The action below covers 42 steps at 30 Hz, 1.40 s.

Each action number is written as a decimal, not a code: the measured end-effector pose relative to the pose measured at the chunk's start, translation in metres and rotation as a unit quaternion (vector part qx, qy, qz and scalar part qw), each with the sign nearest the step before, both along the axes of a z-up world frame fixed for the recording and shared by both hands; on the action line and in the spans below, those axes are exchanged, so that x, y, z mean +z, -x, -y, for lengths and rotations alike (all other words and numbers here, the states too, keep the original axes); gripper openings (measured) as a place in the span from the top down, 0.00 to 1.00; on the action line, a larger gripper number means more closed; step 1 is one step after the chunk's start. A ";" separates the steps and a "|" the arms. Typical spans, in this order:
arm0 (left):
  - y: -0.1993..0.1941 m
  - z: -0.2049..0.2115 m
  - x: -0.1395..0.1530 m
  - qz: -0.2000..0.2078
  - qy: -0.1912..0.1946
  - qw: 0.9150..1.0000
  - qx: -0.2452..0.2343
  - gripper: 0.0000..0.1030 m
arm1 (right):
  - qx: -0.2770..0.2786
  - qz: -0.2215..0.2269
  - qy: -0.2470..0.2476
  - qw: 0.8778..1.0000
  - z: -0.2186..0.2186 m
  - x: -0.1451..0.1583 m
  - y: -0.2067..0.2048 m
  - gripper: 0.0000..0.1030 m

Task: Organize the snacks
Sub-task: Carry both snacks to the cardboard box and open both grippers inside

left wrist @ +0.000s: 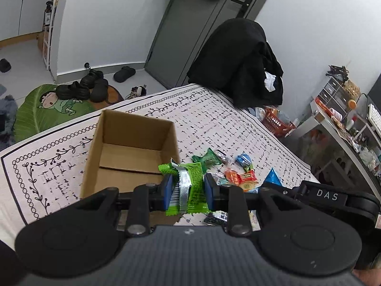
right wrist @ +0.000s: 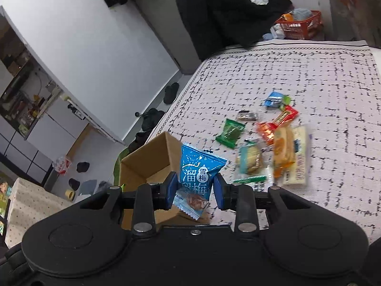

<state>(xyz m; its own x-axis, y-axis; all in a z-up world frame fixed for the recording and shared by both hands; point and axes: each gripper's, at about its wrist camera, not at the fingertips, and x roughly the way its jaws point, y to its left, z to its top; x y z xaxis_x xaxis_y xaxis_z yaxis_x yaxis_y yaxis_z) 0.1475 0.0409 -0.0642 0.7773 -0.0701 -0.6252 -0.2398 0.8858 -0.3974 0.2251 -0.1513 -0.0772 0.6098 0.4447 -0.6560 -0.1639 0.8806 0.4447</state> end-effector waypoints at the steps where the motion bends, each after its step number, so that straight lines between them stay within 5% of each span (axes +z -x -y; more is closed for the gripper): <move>1: 0.000 -0.004 -0.001 0.000 0.002 1.000 0.001 0.73 | 0.002 0.000 0.002 1.000 -0.005 0.000 0.000 0.69; 26: -0.020 -0.075 -0.050 -0.029 0.079 0.995 0.045 0.73 | 0.047 -0.040 0.042 0.997 -0.095 -0.031 -0.026 0.68; 35: -0.021 -0.083 -0.057 -0.030 0.070 0.995 0.058 0.73 | 0.053 -0.046 0.054 0.996 -0.111 -0.038 -0.032 0.67; 42: -0.023 -0.093 -0.064 -0.054 0.087 0.992 0.071 0.55 | 0.047 -0.053 0.066 0.995 -0.114 -0.041 -0.034 0.57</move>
